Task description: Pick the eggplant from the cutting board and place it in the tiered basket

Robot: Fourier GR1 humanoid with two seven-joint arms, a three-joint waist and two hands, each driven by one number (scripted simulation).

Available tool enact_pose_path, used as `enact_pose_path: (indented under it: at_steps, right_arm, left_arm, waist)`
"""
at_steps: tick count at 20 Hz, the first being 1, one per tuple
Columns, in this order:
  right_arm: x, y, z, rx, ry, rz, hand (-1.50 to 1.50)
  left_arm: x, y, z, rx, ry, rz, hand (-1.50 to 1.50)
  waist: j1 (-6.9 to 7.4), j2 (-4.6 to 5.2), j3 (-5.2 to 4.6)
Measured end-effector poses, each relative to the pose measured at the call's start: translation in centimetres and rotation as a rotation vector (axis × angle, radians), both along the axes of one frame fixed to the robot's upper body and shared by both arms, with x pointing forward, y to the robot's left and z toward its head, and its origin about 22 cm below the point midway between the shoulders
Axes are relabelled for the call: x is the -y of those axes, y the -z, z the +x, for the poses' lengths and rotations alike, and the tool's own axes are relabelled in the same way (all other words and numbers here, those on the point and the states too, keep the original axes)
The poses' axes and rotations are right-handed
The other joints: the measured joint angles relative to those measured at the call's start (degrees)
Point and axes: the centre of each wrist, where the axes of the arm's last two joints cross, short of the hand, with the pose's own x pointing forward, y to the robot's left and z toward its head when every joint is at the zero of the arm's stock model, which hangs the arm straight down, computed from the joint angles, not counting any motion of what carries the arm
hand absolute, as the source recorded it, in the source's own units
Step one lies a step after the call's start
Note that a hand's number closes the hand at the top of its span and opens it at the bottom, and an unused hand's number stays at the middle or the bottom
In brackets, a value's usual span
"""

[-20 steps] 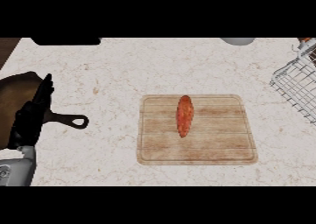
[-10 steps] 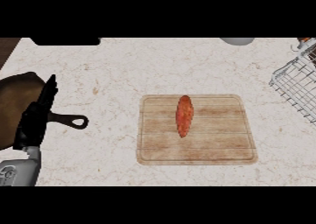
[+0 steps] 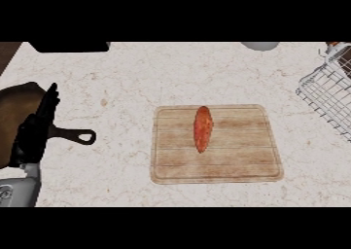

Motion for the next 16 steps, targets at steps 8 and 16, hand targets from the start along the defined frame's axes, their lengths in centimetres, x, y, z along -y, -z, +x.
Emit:
enact_pose_path:
  at_steps: [8,16]
  right_arm:
    - [0.8,-2.6,-2.5,0.091,0.024,0.059,-1.5]
    - [1.3,-2.1,-6.2,0.151,-0.044,0.101,-1.5]
  left_arm:
    - [-0.8,0.6,-1.1,-0.023,-0.049,-0.008,0.0]
    - [-2.5,1.3,-2.9,-0.047,-0.107,0.0,0.0]
  waist:
    - [-2.8,-1.1,-0.09]
    - [-6.31,-2.19,-0.07]
